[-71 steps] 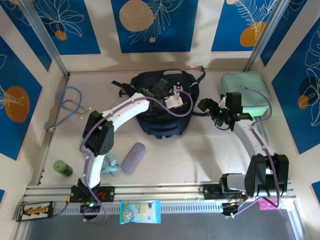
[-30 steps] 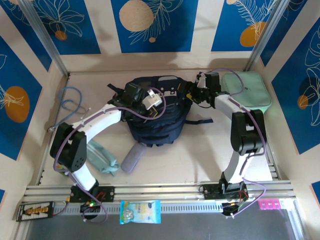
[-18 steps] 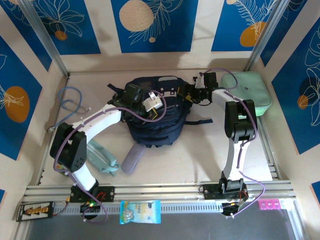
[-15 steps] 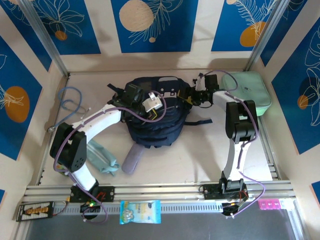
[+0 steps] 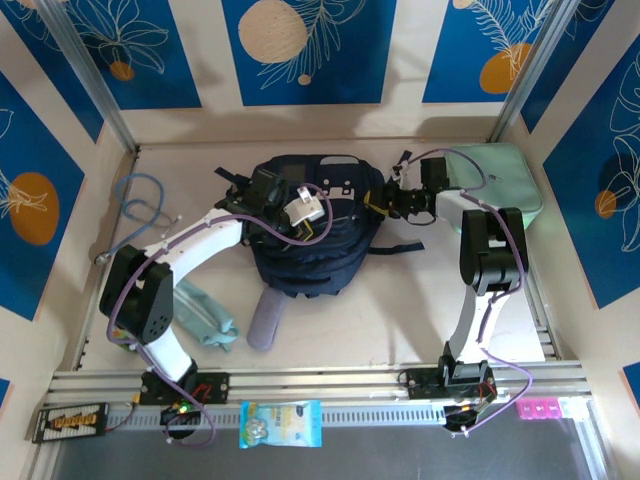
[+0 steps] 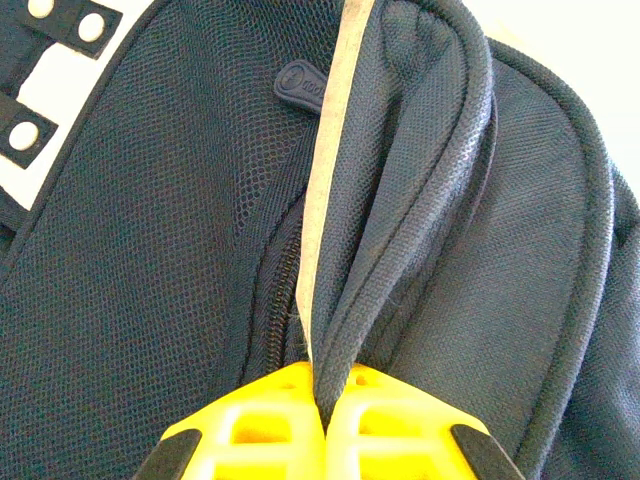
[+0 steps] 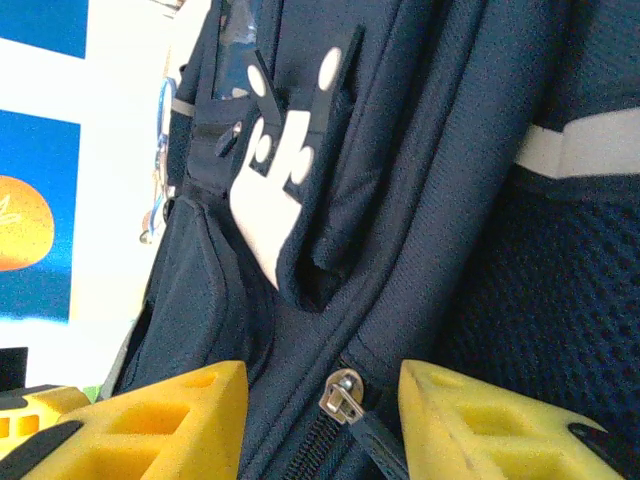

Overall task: Pack the student bag
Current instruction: Unzip the student bag at the center of the table.

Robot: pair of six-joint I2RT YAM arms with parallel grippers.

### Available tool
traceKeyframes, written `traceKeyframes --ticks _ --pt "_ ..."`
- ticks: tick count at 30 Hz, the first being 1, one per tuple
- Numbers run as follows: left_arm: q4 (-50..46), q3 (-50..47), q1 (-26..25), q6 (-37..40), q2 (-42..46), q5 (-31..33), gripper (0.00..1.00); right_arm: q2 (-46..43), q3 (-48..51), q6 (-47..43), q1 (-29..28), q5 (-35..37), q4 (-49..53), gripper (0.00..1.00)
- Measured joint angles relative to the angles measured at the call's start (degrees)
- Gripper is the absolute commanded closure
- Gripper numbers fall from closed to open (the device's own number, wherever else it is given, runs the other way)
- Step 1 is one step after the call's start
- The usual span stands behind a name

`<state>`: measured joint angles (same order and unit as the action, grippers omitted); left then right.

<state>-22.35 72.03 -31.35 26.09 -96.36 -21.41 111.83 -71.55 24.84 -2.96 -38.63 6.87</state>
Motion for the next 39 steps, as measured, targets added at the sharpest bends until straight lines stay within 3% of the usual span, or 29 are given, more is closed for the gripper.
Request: traceKeyframes --ticks 4,9,15,22,28,39 --pt "0.0 0.0 0.0 0.0 0.0 0.0 1.00 0.0 0.3 -0.5 0.0 0.0 0.2 0.59" --pt "0.0 0.0 0.0 0.0 0.0 0.0 1.00 0.0 0.3 -2.3 0.0 0.1 1.4 0.70" --pt "0.0 0.0 0.0 0.0 0.0 0.0 1.00 0.0 0.5 -5.2 0.0 -0.1 3.3 0.74" --pt "0.0 0.0 0.0 0.0 0.0 0.0 1.00 0.0 0.5 -7.4 -0.5 2.0 4.8 0.91" --pt "-0.1 0.0 0.0 -1.0 -0.1 0.7 1.00 -3.6 1.3 -9.0 -2.0 7.6 6.4 0.98" --pt "-0.1 4.6 -0.1 -11.6 -4.4 4.5 1.00 -16.7 7.6 -11.8 -7.4 19.2 11.0 0.99"
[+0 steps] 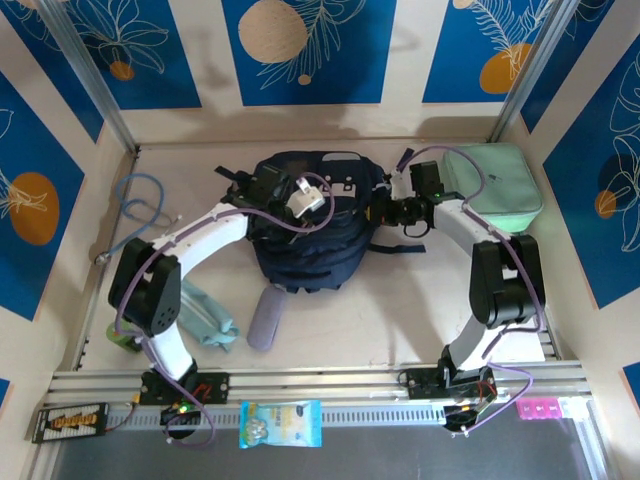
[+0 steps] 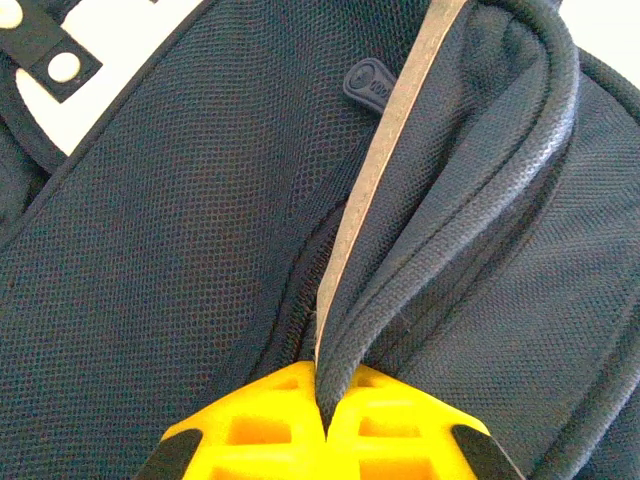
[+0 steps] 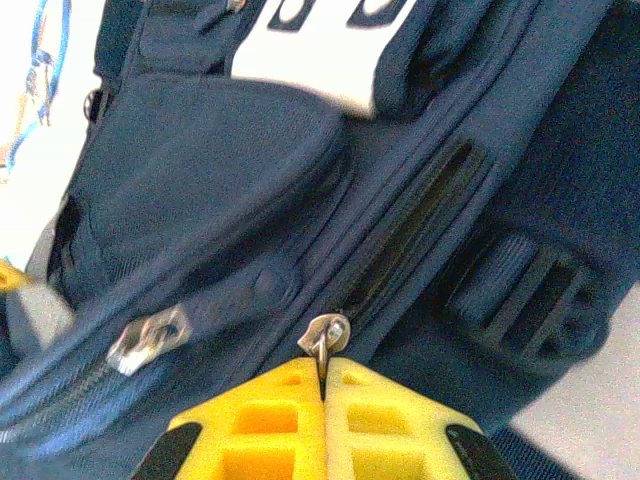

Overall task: Pack the student bag
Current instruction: Unzip the student bag at the center of the table.

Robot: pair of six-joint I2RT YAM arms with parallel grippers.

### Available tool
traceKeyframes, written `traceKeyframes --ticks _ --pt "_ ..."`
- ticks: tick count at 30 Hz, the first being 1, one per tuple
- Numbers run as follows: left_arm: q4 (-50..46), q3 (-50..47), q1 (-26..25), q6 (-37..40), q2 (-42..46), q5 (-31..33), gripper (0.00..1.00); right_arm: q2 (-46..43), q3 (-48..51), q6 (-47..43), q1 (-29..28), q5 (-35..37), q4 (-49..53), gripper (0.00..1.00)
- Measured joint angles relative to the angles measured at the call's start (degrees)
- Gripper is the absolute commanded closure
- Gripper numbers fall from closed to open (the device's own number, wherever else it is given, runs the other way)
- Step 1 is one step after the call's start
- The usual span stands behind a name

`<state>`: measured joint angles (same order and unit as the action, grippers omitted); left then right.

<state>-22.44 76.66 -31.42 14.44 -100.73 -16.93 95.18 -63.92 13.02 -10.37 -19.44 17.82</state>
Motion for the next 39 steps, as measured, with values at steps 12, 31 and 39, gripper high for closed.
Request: traceKeyframes --ticks 12,31,39 --pt "1.2 4.2 -0.7 -9.7 -4.4 0.2 1.00 -13.6 10.6 4.6 -10.9 3.1 -2.3 0.99" --pt "8.7 -0.3 -1.0 -6.4 -1.7 -1.3 1.00 -24.4 19.5 32.1 0.6 -2.5 -13.9 0.42" --pt "9.1 -0.3 -1.4 -2.2 -1.7 -2.1 1.00 -14.1 12.8 46.8 0.8 -6.5 -13.6 0.25"
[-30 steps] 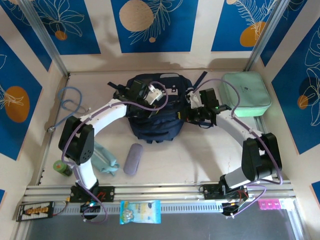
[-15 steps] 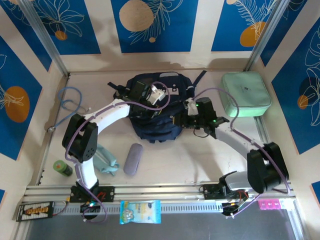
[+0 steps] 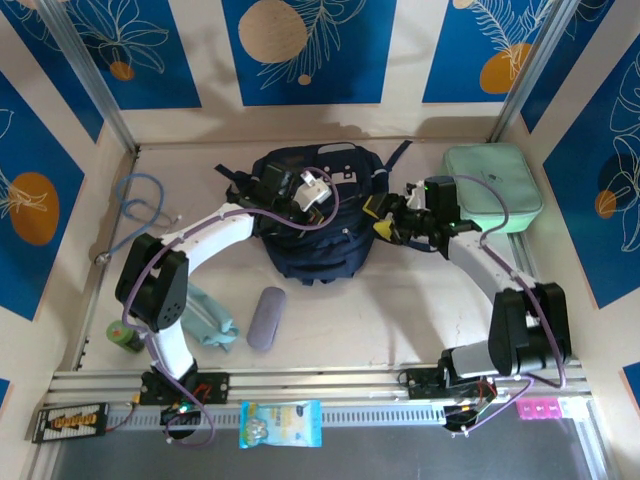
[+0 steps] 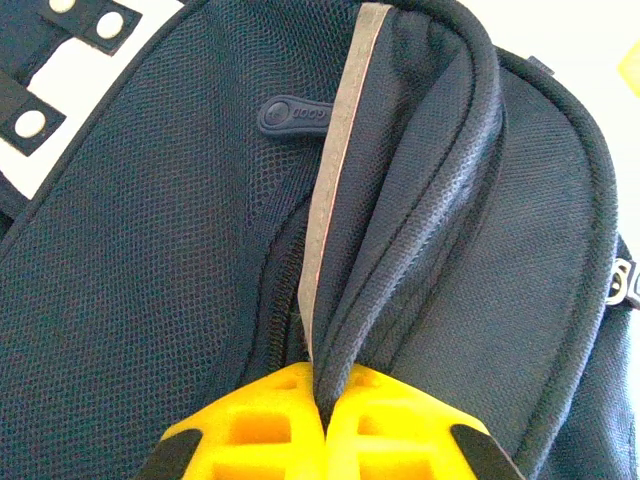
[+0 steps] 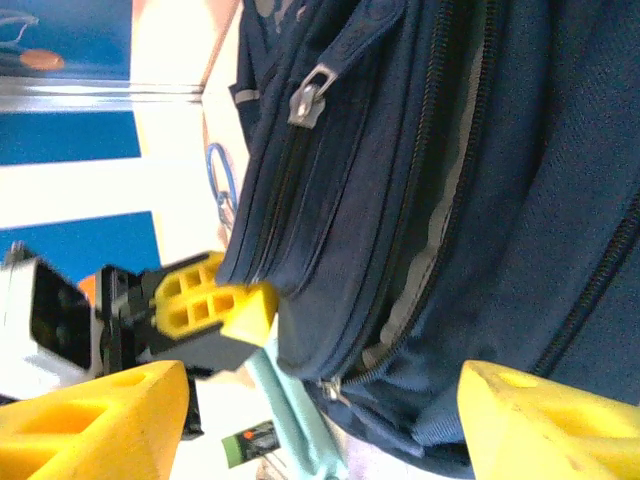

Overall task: Pack the student bag
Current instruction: Unzip the student bag at the center of the table.

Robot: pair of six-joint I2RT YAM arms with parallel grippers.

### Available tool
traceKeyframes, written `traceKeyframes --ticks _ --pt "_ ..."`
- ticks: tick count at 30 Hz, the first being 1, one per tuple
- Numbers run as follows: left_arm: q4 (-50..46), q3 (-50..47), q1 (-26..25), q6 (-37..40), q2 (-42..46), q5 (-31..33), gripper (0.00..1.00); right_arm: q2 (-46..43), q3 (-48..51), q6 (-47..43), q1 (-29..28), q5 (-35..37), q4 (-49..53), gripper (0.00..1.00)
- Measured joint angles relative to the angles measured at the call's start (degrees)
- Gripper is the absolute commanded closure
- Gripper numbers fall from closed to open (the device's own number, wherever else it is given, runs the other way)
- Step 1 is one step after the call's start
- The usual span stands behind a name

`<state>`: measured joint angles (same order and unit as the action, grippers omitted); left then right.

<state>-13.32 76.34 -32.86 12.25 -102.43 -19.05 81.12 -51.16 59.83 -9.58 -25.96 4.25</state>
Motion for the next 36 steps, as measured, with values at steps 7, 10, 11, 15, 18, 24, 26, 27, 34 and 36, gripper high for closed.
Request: traceKeyframes --ticks 7,10,11,15,18,24,26,27,34,36 --pt "-1.0 0.0 -0.3 2.9 0.0 0.0 1.00 9.8 -7.9 5.8 -2.5 0.0 -0.2 0.25" --pt "-1.5 0.0 -0.5 3.8 0.0 0.1 1.00 12.7 -10.7 6.8 -4.1 0.0 -0.1 0.28" --pt "-1.7 0.0 -0.5 4.2 0.0 0.2 1.00 13.6 -11.4 7.2 -4.6 0.0 0.0 0.30" --pt "-2.1 0.0 -0.7 4.3 0.0 0.9 0.76 15.9 -12.2 8.6 -5.7 0.0 -0.2 0.48" --pt "-2.1 0.0 -0.9 2.2 0.4 2.6 0.46 17.1 -12.2 9.7 -6.1 0.0 -0.1 0.64" --pt "-3.3 -0.1 -1.4 -8.8 6.1 8.7 0.29 17.4 -12.2 9.7 -6.4 0.0 -0.2 0.80" --pt "-6.0 0.7 -1.7 -16.8 8.4 11.6 0.31 17.4 -12.2 9.4 -6.4 0.0 -0.2 0.81" --pt "-7.2 1.2 -1.8 -20.0 9.0 12.2 0.32 17.3 -12.2 9.2 -6.5 0.1 -0.2 0.82" --pt "-10.6 0.8 -7.4 -41.1 10.9 15.6 0.43 17.2 -12.2 8.1 -7.3 0.8 -0.1 0.83" --pt "-11.4 0.6 -9.9 -45.5 10.9 16.8 0.46 17.1 -12.2 8.0 -7.5 0.9 -0.1 0.83"
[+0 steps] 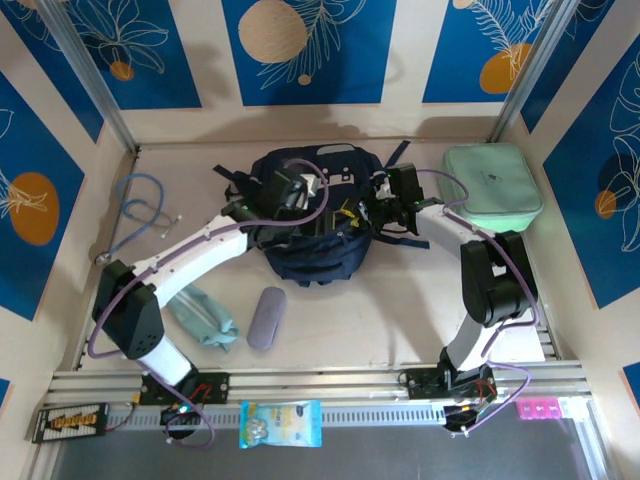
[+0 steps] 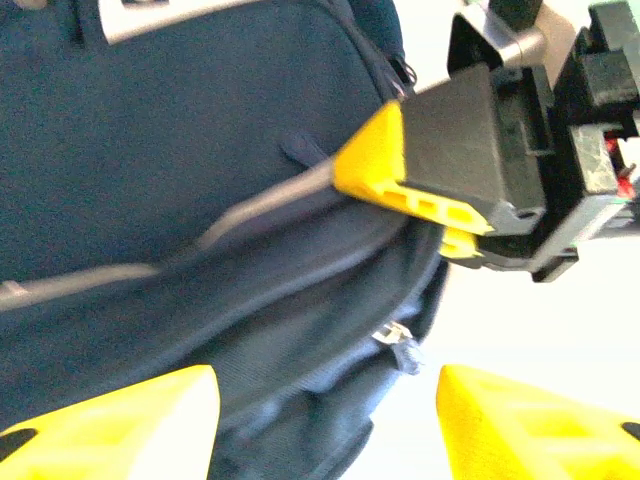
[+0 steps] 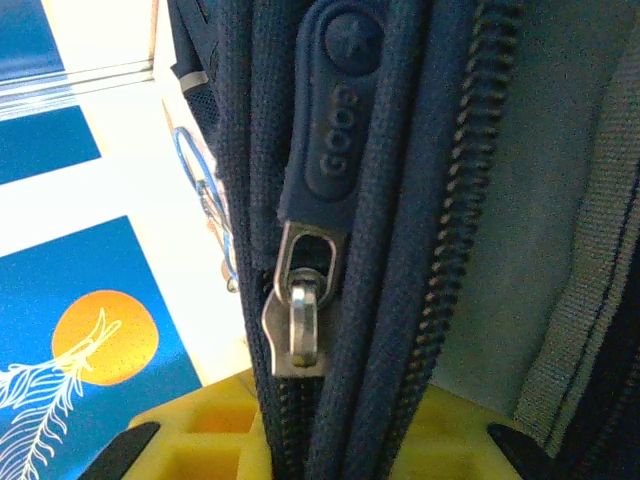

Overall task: Pack the student bag
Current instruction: Unzip the student bag at the center of the table.

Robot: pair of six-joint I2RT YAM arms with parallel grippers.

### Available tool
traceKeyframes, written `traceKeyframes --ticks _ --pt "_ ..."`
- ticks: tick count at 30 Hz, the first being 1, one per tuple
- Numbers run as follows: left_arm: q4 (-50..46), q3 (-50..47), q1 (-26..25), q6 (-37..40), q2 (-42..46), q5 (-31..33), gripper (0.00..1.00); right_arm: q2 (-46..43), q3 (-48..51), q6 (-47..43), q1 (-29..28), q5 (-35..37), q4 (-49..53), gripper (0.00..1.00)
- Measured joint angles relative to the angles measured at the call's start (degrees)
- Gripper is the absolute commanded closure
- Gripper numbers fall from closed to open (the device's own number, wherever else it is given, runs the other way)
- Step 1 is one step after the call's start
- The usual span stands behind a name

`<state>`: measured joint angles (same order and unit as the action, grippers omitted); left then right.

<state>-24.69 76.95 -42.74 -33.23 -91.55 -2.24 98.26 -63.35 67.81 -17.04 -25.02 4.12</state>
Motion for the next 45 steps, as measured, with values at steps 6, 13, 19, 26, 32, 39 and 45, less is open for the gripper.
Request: traceKeyframes --ticks 6,13,19,26,32,39,45 --pt "-0.2 0.1 -7.3 -7.1 -1.0 5.6 0.49 -0.4 0.0 0.0 -0.2 0.4 -0.1 0.83" --pt "-1.2 3.3 -10.4 -9.9 -7.5 9.3 0.55 -1.3 0.4 0.0 -0.2 0.5 -0.9 0.83" --pt "-3.5 7.8 -10.8 -10.5 -11.7 14.0 0.58 -1.3 0.7 0.2 -0.3 0.1 -2.1 0.83" --pt "-6.4 11.1 -11.5 -11.1 -14.9 18.0 0.63 -1.4 1.5 0.2 -0.3 0.0 -3.3 0.84" --pt "-8.1 12.8 -12.2 -11.0 -16.7 20.2 0.72 -1.4 1.6 0.2 -0.2 0.0 -3.5 0.84" --pt "-8.9 12.8 -12.3 -10.8 -16.8 21.1 0.91 -1.5 1.6 0.2 -0.2 0.0 -3.5 0.84" --pt "-9.0 12.8 -12.3 -10.8 -16.8 21.4 0.88 -1.6 1.6 0.2 -0.2 0.0 -3.5 0.84"
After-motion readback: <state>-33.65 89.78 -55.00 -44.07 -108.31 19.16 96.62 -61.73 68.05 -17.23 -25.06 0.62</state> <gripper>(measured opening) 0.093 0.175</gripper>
